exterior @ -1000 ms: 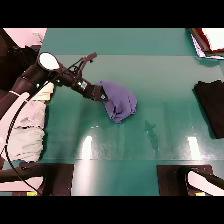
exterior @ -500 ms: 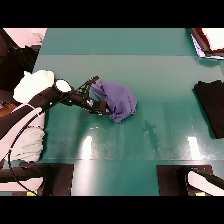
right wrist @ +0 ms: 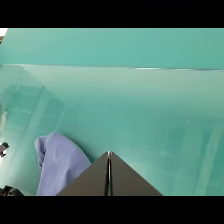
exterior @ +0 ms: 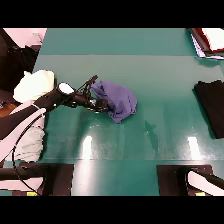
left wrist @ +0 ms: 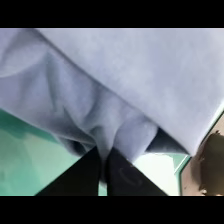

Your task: Fold the shirts.

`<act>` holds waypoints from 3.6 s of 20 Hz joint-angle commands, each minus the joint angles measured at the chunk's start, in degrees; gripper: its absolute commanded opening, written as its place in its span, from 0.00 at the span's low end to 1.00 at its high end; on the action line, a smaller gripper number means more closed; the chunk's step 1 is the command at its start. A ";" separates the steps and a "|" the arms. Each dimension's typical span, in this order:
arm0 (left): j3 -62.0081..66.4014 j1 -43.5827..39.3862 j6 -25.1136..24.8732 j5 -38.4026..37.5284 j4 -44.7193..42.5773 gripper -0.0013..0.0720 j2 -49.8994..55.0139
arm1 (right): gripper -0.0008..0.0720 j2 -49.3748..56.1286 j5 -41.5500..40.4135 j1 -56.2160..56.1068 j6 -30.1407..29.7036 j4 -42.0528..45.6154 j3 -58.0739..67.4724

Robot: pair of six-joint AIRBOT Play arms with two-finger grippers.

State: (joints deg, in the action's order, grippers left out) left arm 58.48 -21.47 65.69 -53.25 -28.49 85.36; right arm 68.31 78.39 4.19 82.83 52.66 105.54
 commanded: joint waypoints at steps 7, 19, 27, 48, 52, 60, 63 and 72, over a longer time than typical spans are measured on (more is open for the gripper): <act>16.44 6.51 4.61 -9.60 -22.32 0.05 -14.23 | 0.14 -3.34 2.97 -6.08 0.04 -0.22 -18.99; 16.37 6.49 6.38 -15.19 -26.12 0.05 -16.96 | 0.83 11.43 -27.74 -45.55 -8.39 -22.05 -49.77; 16.59 6.51 6.34 -18.75 -28.59 0.05 -17.40 | 0.03 16.90 -27.80 -44.70 -8.28 -15.17 -40.26; 42.82 6.51 10.93 -34.23 -46.12 0.05 -24.26 | 0.03 -24.92 -1.40 14.56 2.56 2.91 -29.55; 26.93 6.49 12.55 -37.00 -46.12 0.05 -24.39 | 0.03 -25.90 -1.86 9.44 1.51 2.93 -43.52; -4.83 6.49 13.81 -24.68 -38.62 0.05 -24.59 | 0.03 -16.83 -14.86 -1.51 0.02 2.82 -54.82; -9.73 6.51 13.79 -22.60 -37.99 0.05 -24.59 | 0.03 -9.25 -17.20 -4.24 0.04 2.84 -48.39; -10.27 6.51 11.87 -20.35 -38.34 0.05 -24.59 | 0.74 1.16 -7.41 2.10 0.00 2.89 -32.70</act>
State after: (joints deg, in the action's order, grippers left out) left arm 48.56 -14.98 77.91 -74.46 -66.98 60.77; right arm 68.18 65.52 3.88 82.83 55.48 70.35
